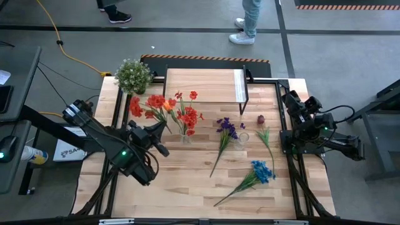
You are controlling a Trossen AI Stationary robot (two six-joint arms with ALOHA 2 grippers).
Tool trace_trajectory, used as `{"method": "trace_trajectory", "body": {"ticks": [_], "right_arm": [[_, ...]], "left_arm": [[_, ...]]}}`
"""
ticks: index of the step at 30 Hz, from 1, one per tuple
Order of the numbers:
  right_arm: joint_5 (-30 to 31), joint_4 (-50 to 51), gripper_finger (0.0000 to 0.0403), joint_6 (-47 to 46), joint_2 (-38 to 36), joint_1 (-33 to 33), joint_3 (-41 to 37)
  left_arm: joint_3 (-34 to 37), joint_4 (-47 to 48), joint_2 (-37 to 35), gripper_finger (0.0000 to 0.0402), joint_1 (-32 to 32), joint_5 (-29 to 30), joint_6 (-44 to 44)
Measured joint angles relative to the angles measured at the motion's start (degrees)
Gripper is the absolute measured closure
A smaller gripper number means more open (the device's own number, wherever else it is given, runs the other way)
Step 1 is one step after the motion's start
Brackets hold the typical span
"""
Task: Pick and place flowers into a vace then onto a shelf
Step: Put the orange flowers into the left transparent vase
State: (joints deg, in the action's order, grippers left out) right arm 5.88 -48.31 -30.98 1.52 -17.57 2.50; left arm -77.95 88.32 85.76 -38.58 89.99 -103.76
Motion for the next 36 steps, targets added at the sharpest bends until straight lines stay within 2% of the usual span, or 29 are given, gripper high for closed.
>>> {"method": "trace_trajectory", "body": {"ticks": [8,14,25,36], "right_arm": [[0.46,0.02,0.0391,0.13,0.00,-0.01,0.00],[1.78,0.02,0.0391,0.44,0.00,-0.02,0.01],[2.39,0.02,0.0391,1.36,0.00,-0.01,0.00],[2.35,0.02,0.0391,1.01,0.02,0.00,0.00]], "left_arm": [[7.08,-9.57,0.03,0.0364,4.63,-0.05,-3.50],[8.96,-15.00,0.03,0.0364,6.59,0.05,-2.89],[13.06,-27.97,0.03,0.0364,9.50,0.07,4.19],[14.07,-35.03,1.59,0.0364,10.20,-0.06,11.41]]}}
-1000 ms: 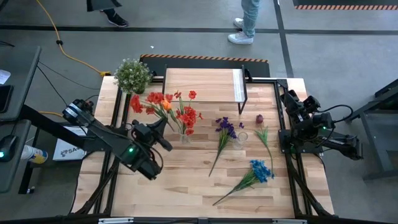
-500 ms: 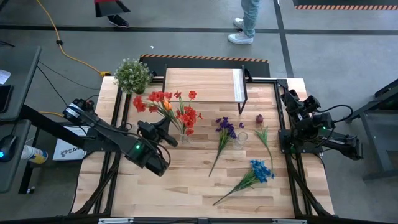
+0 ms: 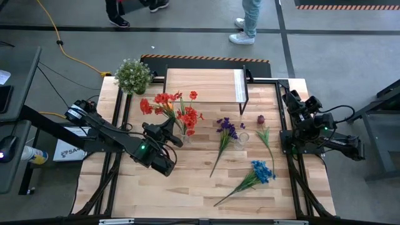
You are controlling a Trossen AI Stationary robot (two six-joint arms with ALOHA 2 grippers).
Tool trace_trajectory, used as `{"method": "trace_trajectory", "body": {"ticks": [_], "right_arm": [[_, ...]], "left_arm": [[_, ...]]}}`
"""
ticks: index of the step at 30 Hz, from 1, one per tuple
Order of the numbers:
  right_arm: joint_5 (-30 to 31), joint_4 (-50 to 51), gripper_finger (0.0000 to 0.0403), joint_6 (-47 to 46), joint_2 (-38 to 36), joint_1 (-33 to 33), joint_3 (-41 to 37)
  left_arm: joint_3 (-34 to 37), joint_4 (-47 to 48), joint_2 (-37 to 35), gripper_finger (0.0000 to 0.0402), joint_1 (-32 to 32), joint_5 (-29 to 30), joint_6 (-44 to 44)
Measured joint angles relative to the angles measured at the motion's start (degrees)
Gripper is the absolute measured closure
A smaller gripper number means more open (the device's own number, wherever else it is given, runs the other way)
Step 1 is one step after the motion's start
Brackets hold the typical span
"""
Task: Pick and place flowers into a vace then onto a shelf
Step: Put the orange flowers into the left transparent vase
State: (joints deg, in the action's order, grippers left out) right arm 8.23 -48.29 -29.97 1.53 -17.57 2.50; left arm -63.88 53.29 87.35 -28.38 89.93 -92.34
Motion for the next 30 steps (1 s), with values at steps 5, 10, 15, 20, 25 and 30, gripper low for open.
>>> {"method": "trace_trajectory", "body": {"ticks": [5,10,15,20,25,30], "right_arm": [[-0.02,0.00,0.0391,-0.03,-0.02,-0.02,0.02],[-0.18,0.02,0.0391,-1.74,0.00,0.00,0.00],[-1.18,0.02,0.0391,-2.17,-0.02,0.00,0.00],[-1.21,0.02,0.0391,-2.17,-0.02,0.00,0.01],[-1.55,0.02,0.0391,-2.66,0.00,0.01,0.00],[-2.14,0.02,0.0391,-3.07,0.00,-0.02,0.00]], "left_arm": [[-0.07,-1.28,2.13,0.0364,0.79,0.00,-0.35],[-0.07,-1.59,3.59,0.0364,1.46,0.06,-0.89],[-0.07,-2.21,4.48,0.0364,1.38,0.02,-0.89],[-0.07,-2.40,4.48,0.0357,1.38,0.03,-0.91],[-0.07,-2.40,4.46,0.0346,1.38,-1.04,-0.90],[-0.07,-2.44,4.46,0.0353,1.36,-2.74,-0.63]]}}
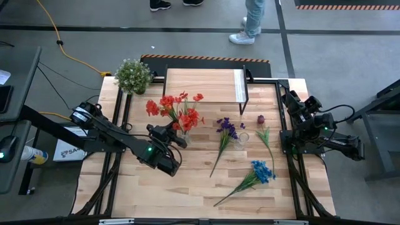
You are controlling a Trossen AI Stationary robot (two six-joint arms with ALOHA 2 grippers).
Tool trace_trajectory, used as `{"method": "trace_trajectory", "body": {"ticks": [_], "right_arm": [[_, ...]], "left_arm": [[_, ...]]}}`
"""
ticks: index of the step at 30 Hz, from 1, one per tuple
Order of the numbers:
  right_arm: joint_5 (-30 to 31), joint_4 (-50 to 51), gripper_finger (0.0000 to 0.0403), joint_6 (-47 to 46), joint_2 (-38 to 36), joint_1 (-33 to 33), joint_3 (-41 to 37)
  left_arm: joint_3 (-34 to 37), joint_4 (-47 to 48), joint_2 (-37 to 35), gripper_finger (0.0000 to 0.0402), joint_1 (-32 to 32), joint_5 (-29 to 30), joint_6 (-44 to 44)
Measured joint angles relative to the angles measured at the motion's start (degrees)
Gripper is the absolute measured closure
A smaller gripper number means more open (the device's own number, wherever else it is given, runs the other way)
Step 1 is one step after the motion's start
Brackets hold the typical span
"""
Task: Pick and place flowers into a vace then onto a shelf
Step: Put the orange flowers into the left transparent vase
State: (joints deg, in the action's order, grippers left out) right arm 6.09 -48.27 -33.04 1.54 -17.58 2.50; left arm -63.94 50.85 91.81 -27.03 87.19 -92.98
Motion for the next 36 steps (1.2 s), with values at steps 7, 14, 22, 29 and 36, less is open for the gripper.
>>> {"method": "trace_trajectory", "body": {"ticks": [7,14,22,29,36], "right_arm": [[-0.38,0.00,0.0391,0.00,-0.01,0.00,0.00],[-0.35,0.00,0.0391,0.00,-0.01,0.01,0.01],[-0.31,0.00,0.0391,0.00,-0.02,0.00,0.00],[0.01,0.00,0.0391,0.43,-0.02,0.02,0.02],[-0.46,0.00,0.0391,1.01,0.00,0.02,0.00]], "left_arm": [[-0.02,0.04,0.00,0.0314,0.02,-2.61,0.16],[-0.04,0.00,0.00,0.0284,0.00,-3.09,0.15],[-0.07,-0.54,0.00,0.0280,-0.45,-3.15,0.14],[-0.11,-0.41,0.00,0.0275,-3.02,-3.16,0.14],[-0.11,0.00,-0.16,0.0273,-6.32,-3.20,0.14]]}}
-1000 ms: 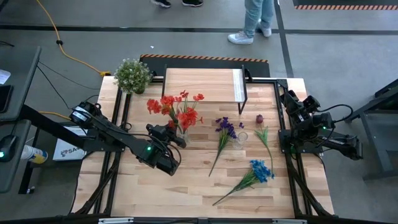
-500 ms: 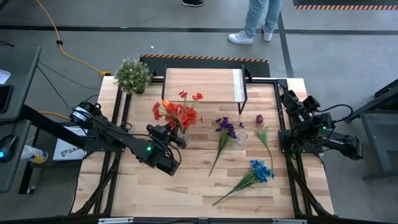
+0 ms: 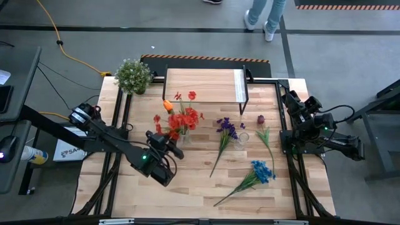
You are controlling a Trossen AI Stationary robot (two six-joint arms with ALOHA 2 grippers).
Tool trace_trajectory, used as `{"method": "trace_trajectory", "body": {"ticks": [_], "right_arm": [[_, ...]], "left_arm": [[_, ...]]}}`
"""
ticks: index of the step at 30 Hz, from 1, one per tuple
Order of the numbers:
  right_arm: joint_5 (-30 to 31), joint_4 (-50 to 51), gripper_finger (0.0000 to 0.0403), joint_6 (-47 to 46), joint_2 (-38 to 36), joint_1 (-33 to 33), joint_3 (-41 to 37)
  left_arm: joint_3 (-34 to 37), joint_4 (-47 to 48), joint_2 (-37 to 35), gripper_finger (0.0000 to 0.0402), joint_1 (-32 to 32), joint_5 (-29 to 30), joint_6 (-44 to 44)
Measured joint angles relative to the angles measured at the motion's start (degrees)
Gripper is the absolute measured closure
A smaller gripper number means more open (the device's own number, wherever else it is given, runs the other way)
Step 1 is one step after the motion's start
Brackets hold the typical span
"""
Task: Pick and place flowers into a vace then onto a shelf
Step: Put the orange flowers into the left transparent vase
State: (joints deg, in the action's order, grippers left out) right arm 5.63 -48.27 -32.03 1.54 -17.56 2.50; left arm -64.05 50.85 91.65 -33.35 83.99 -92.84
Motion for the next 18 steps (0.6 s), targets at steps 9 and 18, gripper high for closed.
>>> {"method": "trace_trajectory", "body": {"ticks": [9,18], "right_arm": [[-0.19,-0.01,0.0391,-0.97,-0.01,0.00,0.01],[-1.05,0.00,0.0391,-4.11,0.00,-0.02,0.01]], "left_arm": [[-2.48,2.25,-0.21,0.0273,-1.61,-3.79,2.67],[-6.17,3.76,-0.21,0.0273,-1.59,-12.16,13.18]]}}
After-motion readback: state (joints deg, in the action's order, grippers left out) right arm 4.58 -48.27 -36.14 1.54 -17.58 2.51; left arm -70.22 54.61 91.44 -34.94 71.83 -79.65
